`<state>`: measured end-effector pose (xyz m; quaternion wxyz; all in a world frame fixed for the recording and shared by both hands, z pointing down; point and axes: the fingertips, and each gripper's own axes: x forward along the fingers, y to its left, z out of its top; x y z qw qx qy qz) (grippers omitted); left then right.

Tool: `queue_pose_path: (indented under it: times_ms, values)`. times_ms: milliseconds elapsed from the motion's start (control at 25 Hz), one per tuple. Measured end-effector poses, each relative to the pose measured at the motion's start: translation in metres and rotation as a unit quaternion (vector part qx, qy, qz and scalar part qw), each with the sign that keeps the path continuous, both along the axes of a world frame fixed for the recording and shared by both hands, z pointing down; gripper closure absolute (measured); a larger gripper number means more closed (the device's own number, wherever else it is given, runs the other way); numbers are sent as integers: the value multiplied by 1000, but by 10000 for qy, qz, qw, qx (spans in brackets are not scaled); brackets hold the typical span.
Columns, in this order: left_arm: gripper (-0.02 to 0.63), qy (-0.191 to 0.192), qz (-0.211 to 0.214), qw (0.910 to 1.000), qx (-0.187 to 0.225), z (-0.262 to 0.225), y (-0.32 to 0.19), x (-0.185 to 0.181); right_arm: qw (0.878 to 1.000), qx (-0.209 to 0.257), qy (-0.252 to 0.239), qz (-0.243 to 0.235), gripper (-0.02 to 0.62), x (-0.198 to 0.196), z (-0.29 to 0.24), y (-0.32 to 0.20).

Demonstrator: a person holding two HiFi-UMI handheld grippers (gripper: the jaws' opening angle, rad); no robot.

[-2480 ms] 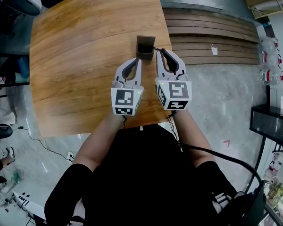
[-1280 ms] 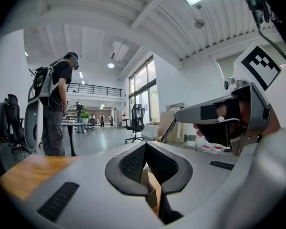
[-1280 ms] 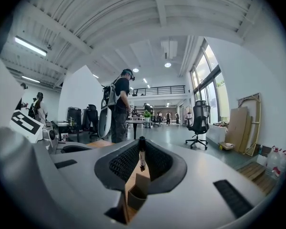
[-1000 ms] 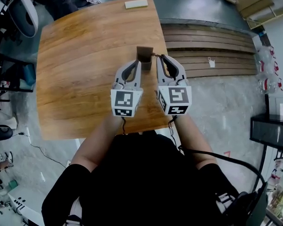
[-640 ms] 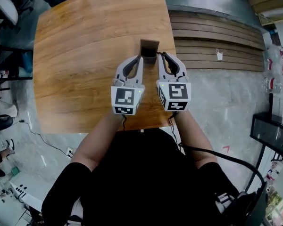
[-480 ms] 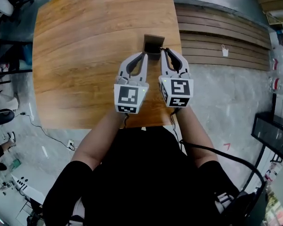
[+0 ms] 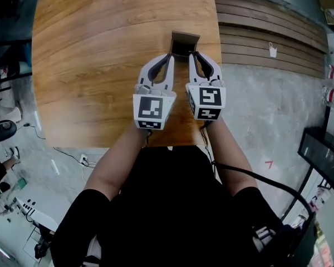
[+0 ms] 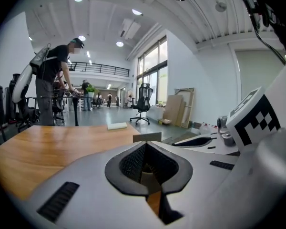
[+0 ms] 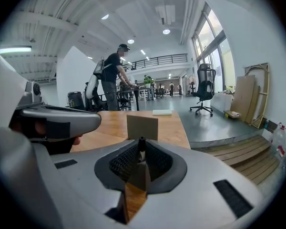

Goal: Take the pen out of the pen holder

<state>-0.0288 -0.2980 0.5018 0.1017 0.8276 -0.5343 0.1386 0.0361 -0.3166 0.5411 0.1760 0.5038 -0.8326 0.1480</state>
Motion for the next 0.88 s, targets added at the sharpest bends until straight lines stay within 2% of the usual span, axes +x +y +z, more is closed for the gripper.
queue_pose_path:
  times_ms: [480,720,880]
  values:
    - [606,14,-32,9999,-117,12,3,-4,9999,-39,-103,55,565,-1,11,3]
    - [606,0,-43,10000,31,-9,15,-7,9998,135,-107,110,565,4,-15,14]
    - [606,-4,-42,9997,237,-34,27,-9,9987,443,-80,225,565,11,-48,26]
